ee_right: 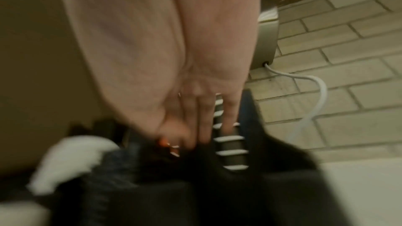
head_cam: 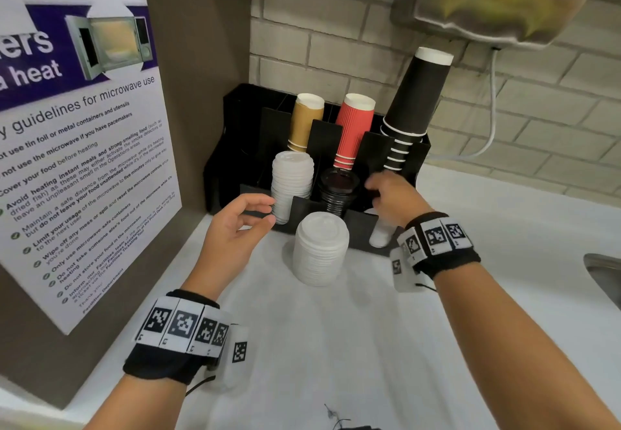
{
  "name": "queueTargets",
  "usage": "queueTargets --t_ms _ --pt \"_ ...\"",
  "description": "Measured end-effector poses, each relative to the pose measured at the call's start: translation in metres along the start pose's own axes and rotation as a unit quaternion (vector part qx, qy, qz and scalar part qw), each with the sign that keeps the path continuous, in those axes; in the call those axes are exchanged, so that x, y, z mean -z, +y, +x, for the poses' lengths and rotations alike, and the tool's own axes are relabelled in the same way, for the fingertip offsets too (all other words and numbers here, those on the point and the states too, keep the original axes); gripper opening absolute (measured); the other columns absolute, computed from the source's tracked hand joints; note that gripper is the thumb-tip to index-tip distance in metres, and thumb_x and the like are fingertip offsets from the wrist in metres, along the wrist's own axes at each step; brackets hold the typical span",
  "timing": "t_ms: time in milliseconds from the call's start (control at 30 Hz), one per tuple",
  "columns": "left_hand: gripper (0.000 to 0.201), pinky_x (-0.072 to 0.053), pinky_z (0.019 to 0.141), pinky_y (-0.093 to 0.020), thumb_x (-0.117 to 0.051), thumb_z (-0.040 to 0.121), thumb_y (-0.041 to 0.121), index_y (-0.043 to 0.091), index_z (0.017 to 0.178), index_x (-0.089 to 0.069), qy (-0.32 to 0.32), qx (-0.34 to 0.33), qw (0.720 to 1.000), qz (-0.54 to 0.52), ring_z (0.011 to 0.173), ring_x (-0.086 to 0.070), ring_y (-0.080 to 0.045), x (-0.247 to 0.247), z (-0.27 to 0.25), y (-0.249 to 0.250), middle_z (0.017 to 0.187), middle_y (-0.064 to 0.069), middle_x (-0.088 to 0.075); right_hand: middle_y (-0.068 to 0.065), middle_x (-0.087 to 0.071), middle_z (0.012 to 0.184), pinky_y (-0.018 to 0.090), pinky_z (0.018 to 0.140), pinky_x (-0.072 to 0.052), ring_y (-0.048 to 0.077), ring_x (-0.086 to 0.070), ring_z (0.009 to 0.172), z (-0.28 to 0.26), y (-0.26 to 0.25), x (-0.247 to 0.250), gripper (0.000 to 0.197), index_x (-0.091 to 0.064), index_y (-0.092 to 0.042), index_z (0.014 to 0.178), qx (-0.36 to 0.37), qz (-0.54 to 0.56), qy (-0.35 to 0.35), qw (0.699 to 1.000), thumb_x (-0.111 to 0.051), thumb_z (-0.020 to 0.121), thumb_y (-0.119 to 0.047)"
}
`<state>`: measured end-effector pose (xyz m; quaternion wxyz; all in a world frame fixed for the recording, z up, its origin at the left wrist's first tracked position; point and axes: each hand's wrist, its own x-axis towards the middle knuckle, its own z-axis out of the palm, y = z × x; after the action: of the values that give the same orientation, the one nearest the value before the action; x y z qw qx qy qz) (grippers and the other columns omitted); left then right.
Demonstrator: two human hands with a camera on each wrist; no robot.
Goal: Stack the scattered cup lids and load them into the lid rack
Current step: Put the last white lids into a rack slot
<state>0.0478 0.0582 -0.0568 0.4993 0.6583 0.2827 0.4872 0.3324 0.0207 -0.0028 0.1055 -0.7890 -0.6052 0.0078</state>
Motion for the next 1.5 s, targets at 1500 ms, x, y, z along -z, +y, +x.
queueTargets --t_ms 1500 --pt "0.101 -0.053 0.096 -0.036 -0.086 0.061 0.025 0.040 0.146 -0.035 -0.125 0.038 0.985 -0.108 0.125 -0.055 -0.013 -0.021 -0.014 0.017 0.146 0.010 -0.044 0.004 -0.057 0.123 0.036 0.090 -0.054 0.020 -0.066 0.102 -0.084 -0.099 -0.007 0.053 -0.048 -0.038 0.126 0.081 0.559 -0.049 0.824 -0.071 0.078 -0.035"
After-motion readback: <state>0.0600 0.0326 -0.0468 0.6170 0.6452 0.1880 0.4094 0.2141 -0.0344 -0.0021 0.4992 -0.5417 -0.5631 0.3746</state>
